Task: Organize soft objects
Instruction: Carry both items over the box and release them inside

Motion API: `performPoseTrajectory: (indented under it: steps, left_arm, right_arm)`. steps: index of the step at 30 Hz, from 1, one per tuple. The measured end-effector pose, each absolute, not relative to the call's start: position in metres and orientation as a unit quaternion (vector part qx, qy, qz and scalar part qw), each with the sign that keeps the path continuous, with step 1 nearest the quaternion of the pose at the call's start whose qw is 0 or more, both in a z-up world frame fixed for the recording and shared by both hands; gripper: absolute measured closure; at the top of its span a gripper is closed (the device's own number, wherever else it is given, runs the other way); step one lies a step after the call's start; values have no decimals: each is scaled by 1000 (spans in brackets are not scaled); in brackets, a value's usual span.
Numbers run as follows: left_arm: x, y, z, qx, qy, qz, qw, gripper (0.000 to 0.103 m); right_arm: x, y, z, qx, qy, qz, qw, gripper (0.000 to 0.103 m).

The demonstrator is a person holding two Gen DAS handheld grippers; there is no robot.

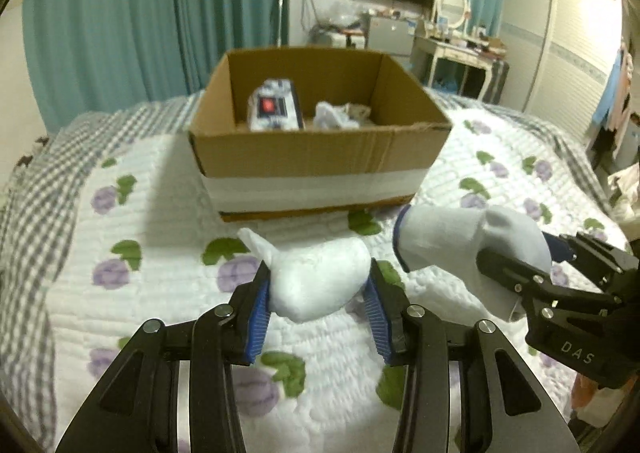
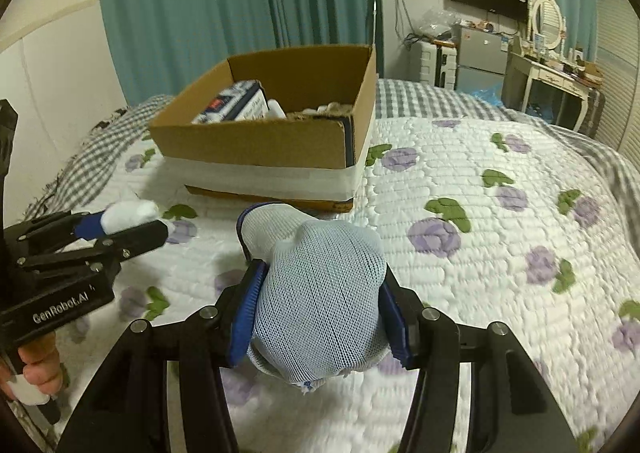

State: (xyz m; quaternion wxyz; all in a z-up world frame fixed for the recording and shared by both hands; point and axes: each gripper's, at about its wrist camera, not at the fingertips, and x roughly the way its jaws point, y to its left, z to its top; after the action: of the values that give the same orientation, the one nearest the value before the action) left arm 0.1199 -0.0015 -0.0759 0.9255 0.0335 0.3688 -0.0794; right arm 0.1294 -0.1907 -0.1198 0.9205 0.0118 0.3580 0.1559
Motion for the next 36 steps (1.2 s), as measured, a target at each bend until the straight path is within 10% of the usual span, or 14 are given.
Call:
performPoseTrajectory:
  steps: [17,36]
  left_arm:
    - [105,4,14,98,262,-86,956,61]
    - [268,-27,18,134,253,-94,953,61]
  right_arm:
    - [94,-180,-7,26,268,145,952,49]
    - [263,-153,39,53,243,134,959,49]
